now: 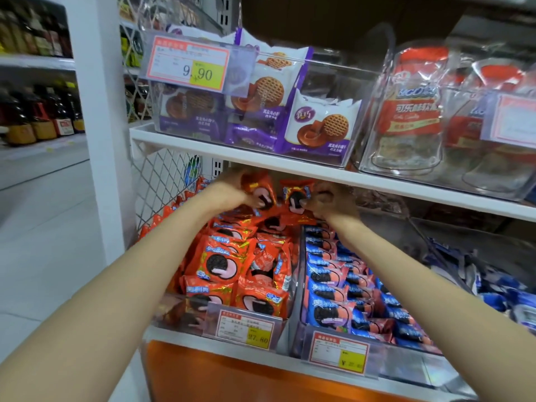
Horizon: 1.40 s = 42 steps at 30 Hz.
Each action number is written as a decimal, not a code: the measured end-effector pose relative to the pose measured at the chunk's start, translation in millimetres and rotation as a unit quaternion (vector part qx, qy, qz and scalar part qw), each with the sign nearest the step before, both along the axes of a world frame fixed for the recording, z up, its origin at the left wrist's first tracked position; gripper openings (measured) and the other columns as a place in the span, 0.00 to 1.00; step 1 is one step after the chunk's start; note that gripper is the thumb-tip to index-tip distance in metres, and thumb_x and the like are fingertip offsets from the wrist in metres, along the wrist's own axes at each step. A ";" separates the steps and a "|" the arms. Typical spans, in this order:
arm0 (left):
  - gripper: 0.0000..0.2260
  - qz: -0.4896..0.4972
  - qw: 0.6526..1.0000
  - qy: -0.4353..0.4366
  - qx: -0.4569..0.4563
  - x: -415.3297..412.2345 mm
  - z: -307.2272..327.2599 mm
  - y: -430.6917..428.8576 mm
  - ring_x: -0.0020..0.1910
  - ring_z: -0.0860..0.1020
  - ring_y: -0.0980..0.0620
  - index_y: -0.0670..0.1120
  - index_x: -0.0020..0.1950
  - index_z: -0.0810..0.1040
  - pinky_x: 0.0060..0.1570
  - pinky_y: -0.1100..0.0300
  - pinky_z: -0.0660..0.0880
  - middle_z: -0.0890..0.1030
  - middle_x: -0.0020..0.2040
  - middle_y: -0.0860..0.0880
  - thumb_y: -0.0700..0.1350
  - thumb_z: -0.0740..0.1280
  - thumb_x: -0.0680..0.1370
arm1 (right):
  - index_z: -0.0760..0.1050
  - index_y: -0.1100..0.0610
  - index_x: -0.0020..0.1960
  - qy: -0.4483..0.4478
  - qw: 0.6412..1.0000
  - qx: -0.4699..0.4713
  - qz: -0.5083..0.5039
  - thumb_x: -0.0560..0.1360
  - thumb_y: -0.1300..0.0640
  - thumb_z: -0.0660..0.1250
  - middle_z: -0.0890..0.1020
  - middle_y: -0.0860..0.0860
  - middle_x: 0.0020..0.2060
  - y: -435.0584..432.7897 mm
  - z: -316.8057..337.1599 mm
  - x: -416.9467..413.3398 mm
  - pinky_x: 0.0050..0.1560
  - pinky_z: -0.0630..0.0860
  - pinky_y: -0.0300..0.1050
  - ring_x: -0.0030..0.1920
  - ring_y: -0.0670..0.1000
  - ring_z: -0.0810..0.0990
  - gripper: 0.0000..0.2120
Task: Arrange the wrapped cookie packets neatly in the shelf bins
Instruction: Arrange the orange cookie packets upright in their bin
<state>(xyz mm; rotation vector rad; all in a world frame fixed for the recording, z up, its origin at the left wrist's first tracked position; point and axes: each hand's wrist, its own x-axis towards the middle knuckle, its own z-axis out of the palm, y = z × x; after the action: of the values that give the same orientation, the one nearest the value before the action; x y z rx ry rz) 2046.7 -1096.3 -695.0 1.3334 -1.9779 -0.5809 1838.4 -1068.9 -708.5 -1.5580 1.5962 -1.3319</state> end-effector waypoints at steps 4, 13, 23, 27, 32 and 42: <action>0.23 0.069 0.986 0.150 -0.021 23.2 3.9 -1.2 0.58 0.77 0.46 0.40 0.60 0.77 0.56 0.61 0.70 0.80 0.58 0.42 0.38 0.76 0.67 | 0.78 0.58 0.51 0.082 0.992 0.020 0.094 0.69 0.69 0.72 0.80 0.51 0.43 -5.5 -1.5 13.5 0.43 0.72 0.34 0.40 0.43 0.76 0.13; 0.19 0.087 0.982 0.167 -0.009 45.8 -1.7 5.2 0.56 0.77 0.45 0.40 0.57 0.77 0.54 0.60 0.70 0.80 0.55 0.42 0.40 0.75 0.68 | 0.76 0.50 0.58 0.454 0.882 0.087 0.095 0.66 0.52 0.77 0.73 0.48 0.59 -16.6 1.3 28.3 0.57 0.68 0.42 0.62 0.52 0.71 0.23; 0.23 0.099 0.981 0.165 0.015 43.0 -2.5 10.5 0.55 0.76 0.48 0.40 0.59 0.74 0.49 0.61 0.69 0.78 0.53 0.46 0.45 0.76 0.68 | 0.69 0.48 0.63 0.438 0.891 0.085 0.089 0.65 0.52 0.77 0.73 0.50 0.64 -21.7 -4.6 33.9 0.57 0.70 0.42 0.62 0.54 0.72 0.30; 0.17 0.091 0.980 0.172 0.046 41.9 -1.6 14.7 0.50 0.75 0.50 0.44 0.55 0.75 0.47 0.61 0.68 0.78 0.49 0.48 0.46 0.75 0.69 | 0.71 0.47 0.59 0.381 0.911 0.103 0.117 0.64 0.54 0.78 0.76 0.49 0.60 -24.1 3.0 27.8 0.52 0.74 0.44 0.56 0.51 0.75 0.27; 0.14 0.080 0.981 0.169 0.054 41.8 -1.0 15.3 0.49 0.74 0.52 0.47 0.52 0.75 0.48 0.61 0.67 0.76 0.49 0.50 0.47 0.74 0.70 | 0.73 0.45 0.59 0.454 0.883 0.091 0.079 0.65 0.48 0.76 0.74 0.48 0.61 -24.9 -0.8 27.4 0.58 0.71 0.46 0.60 0.51 0.73 0.25; 0.17 0.049 0.983 0.172 0.052 29.5 -0.4 18.8 0.48 0.74 0.55 0.42 0.58 0.77 0.31 0.81 0.66 0.78 0.49 0.48 0.43 0.74 0.71 | 0.75 0.44 0.57 0.472 0.879 0.052 0.030 0.66 0.42 0.74 0.76 0.46 0.61 -19.8 -5.7 25.1 0.66 0.60 0.51 0.65 0.54 0.68 0.22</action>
<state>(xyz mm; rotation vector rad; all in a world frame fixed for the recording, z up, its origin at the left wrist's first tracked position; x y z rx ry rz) 2076.1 -1077.5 -695.4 1.2862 -1.6132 -0.8168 1863.5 -1088.7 -714.3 -2.3390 2.0583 -0.3854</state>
